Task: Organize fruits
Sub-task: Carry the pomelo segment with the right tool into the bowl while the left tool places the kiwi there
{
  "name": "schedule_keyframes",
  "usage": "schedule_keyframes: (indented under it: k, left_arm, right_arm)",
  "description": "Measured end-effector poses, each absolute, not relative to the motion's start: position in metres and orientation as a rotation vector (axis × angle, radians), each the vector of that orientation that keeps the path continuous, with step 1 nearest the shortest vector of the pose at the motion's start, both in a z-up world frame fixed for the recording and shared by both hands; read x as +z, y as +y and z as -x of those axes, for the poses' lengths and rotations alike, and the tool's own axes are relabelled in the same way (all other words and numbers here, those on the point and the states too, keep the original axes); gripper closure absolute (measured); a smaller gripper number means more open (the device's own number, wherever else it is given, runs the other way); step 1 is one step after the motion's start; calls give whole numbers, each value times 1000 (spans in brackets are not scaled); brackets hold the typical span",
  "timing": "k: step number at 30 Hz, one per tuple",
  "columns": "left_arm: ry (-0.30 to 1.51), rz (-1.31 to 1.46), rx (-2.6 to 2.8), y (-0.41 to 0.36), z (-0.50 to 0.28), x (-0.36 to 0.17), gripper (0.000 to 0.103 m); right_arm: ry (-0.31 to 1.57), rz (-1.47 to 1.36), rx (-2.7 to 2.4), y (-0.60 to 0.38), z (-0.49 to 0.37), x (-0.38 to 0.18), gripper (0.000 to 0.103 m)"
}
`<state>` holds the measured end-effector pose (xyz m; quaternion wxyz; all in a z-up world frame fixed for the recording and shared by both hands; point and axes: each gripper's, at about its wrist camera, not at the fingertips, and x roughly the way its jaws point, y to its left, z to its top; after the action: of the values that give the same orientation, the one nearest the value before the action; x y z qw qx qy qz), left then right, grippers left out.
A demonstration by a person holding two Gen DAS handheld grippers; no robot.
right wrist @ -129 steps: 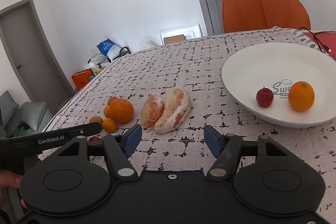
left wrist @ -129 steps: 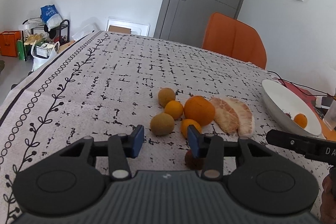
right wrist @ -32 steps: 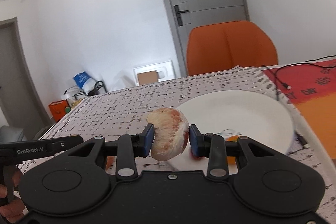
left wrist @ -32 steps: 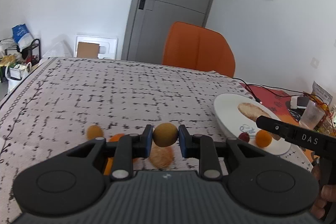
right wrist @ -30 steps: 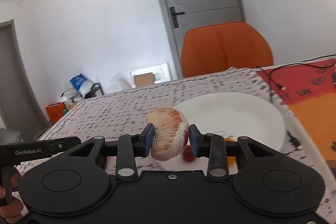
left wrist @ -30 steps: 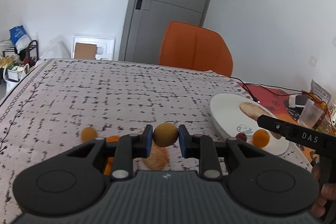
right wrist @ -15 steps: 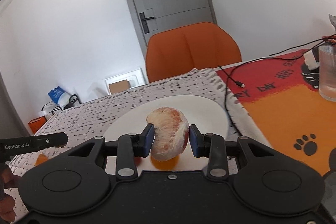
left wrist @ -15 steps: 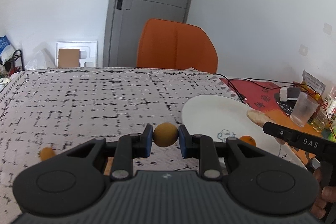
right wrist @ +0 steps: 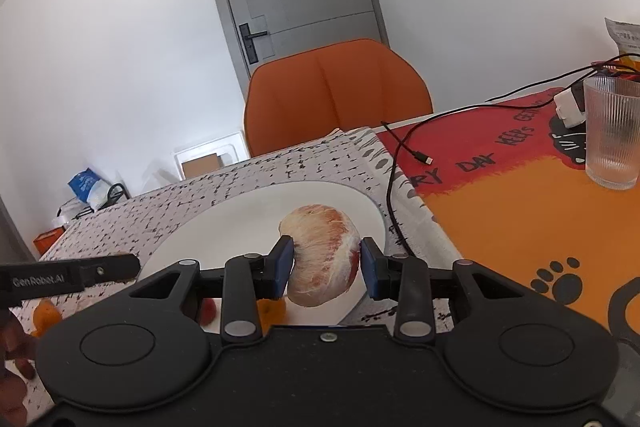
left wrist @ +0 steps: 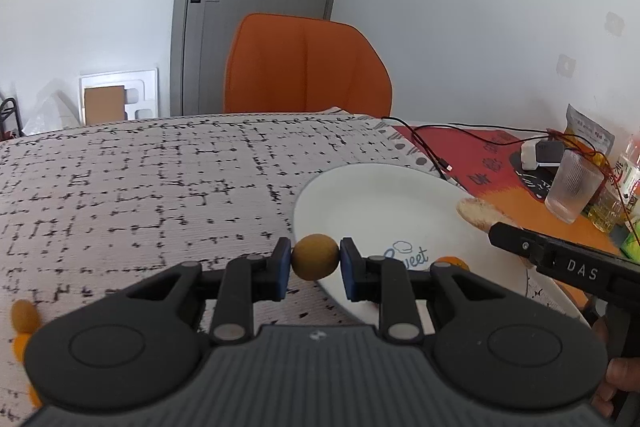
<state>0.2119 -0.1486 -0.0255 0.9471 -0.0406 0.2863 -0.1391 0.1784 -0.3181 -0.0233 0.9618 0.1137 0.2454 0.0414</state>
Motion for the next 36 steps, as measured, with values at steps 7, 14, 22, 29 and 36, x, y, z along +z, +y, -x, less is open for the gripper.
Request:
schedule_keyframes:
  k: [7,14,22,29,36]
  left_arm:
    - [582,68,-290,-160,-221,-30,78]
    - [587,61,-272,-157,-218,-29,75]
    - [585,69,-240,-139,-204,-24,70]
    - [557,66,-155,-119,-185,-17,27]
    - [538,65,-92,-99,-169,-11,14]
  right_arm:
    - [503,-220,104,-321,-172,-21,62]
    - [518,-240,88,-323,-167,-23,58]
    - [510,-224,76,-315,-160,-20,29]
    - [506,-235,56,-309,-152,-17,6]
    - [505,-238,69,-299,-146,-11,0]
